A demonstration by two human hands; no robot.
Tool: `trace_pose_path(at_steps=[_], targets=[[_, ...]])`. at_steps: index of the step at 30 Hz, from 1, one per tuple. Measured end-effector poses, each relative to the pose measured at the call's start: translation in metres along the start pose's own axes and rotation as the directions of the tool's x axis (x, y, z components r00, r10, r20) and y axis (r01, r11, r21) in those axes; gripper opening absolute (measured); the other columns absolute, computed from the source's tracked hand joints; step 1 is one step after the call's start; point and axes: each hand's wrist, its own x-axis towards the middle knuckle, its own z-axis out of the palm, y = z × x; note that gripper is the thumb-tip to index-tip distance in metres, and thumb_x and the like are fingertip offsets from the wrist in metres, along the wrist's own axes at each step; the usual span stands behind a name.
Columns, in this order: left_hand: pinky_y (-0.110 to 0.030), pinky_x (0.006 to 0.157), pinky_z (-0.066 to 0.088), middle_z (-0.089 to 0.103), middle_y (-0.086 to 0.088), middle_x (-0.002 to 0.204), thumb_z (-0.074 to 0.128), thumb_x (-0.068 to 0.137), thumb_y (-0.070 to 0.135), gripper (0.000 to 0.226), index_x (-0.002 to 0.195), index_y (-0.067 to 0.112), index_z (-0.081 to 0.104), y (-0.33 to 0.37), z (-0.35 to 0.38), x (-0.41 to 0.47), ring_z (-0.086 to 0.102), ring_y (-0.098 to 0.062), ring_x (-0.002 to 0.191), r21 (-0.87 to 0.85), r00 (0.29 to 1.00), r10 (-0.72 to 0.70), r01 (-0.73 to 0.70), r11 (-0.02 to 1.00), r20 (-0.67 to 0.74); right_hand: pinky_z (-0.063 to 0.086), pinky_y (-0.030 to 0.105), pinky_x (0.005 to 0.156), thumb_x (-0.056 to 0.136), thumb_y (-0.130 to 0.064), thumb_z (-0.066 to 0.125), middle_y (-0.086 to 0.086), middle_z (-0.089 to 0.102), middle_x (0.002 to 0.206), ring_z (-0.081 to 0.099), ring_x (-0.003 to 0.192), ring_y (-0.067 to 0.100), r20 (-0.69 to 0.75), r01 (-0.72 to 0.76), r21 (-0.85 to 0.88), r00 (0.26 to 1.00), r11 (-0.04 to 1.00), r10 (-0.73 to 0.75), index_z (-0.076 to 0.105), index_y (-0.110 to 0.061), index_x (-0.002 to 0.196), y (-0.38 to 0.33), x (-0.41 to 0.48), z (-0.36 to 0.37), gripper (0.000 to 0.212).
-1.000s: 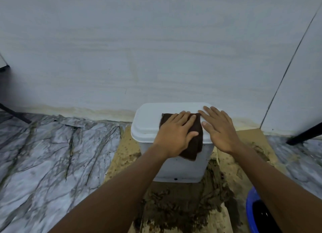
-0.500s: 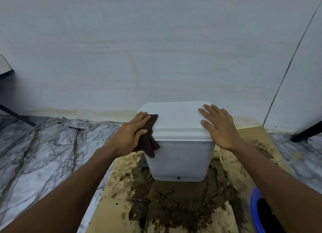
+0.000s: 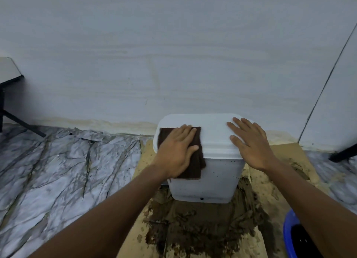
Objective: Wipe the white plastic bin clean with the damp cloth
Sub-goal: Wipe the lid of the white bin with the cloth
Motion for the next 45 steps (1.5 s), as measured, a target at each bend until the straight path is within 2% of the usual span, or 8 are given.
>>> trace_pose_path(at_steps=[6,13,19,23,29,33,40,45], targets=[[-0.028,0.124,-0.012,0.004,-0.001,0.17,0.029,0.102,0.064,0.08,0.163,0.019,0.005,-0.001,0.003,0.003,-0.003,-0.015,0.157,0.187,0.989,0.053,-0.079,0.979,0.138,-0.004,0.031,0.121,0.103,-0.048,0.028,-0.011,0.018,0.162,0.007,0.151,0.008,0.005,0.009,0.01,1.0,1.0,-0.009,0.032,-0.033,0.152,0.001,-0.001,-0.001,0.051],[-0.029,0.125,-0.006,0.01,0.004,0.17,0.006,0.099,0.069,0.076,0.162,0.026,0.011,-0.021,-0.004,0.022,0.002,-0.01,0.156,0.13,0.983,-0.077,0.056,0.99,0.165,-0.006,0.03,0.121,0.104,-0.041,0.032,-0.012,0.016,0.163,0.003,0.151,0.006,0.011,-0.014,0.012,1.0,1.0,0.014,0.03,-0.033,0.152,-0.005,0.001,0.0,0.049],[-0.036,0.126,0.002,0.014,-0.002,0.17,0.021,0.104,0.06,0.069,0.162,0.021,0.018,-0.031,-0.018,0.065,0.003,-0.015,0.157,0.036,0.96,-0.123,0.118,0.992,0.253,-0.007,0.029,0.12,0.104,-0.042,0.032,-0.012,0.016,0.162,0.004,0.151,0.006,0.005,-0.012,0.009,1.0,1.0,0.012,0.03,-0.034,0.152,-0.002,0.0,0.0,0.049],[-0.037,0.126,0.008,0.014,0.011,0.169,0.039,0.096,0.071,0.075,0.16,0.036,0.021,-0.043,-0.024,0.034,0.005,-0.006,0.155,-0.071,0.965,-0.062,0.082,0.994,0.255,-0.008,0.028,0.12,0.104,-0.042,0.032,-0.012,0.016,0.163,0.003,0.151,0.006,0.008,-0.001,0.014,1.0,1.0,0.001,0.03,-0.033,0.153,-0.001,-0.002,-0.001,0.049],[-0.03,0.125,0.004,-0.001,0.02,0.167,0.038,0.095,0.065,0.074,0.16,0.041,0.011,-0.08,-0.045,-0.002,-0.006,0.002,0.151,-0.054,0.94,-0.023,0.044,0.998,0.34,-0.008,0.029,0.12,0.104,-0.044,0.03,-0.011,0.014,0.163,0.001,0.151,0.006,0.015,0.008,0.01,1.0,1.0,-0.008,0.029,-0.032,0.153,-0.004,-0.001,-0.001,0.05],[-0.037,0.128,0.009,0.002,0.014,0.169,0.035,0.095,0.066,0.076,0.161,0.035,0.012,-0.082,-0.042,-0.005,-0.003,-0.004,0.155,-0.028,0.949,-0.05,0.061,0.998,0.312,-0.009,0.03,0.12,0.105,-0.043,0.03,-0.01,0.014,0.164,0.001,0.151,0.007,0.015,0.006,0.001,1.0,1.0,-0.006,0.029,-0.031,0.154,-0.004,-0.002,-0.001,0.05],[-0.031,0.124,-0.007,0.008,-0.007,0.17,0.028,0.104,0.06,0.073,0.163,0.02,0.011,0.006,-0.003,0.033,0.002,-0.021,0.157,0.167,0.979,-0.011,-0.024,0.986,0.205,-0.01,0.027,0.118,0.105,-0.039,0.03,-0.009,0.014,0.164,0.002,0.151,0.008,0.012,-0.004,-0.039,1.0,0.999,0.005,0.028,-0.031,0.154,0.0,0.0,0.001,0.049],[-0.043,0.128,0.004,0.016,-0.014,0.168,0.02,0.107,0.055,0.07,0.162,0.012,0.014,0.054,0.026,0.04,0.009,-0.027,0.157,0.223,0.988,-0.011,-0.023,0.975,0.152,-0.007,0.026,0.118,0.099,-0.048,0.02,-0.011,0.02,0.162,0.007,0.15,0.006,-0.008,0.001,-0.036,1.0,0.999,-0.002,0.032,-0.035,0.151,0.003,0.0,0.002,0.055]])
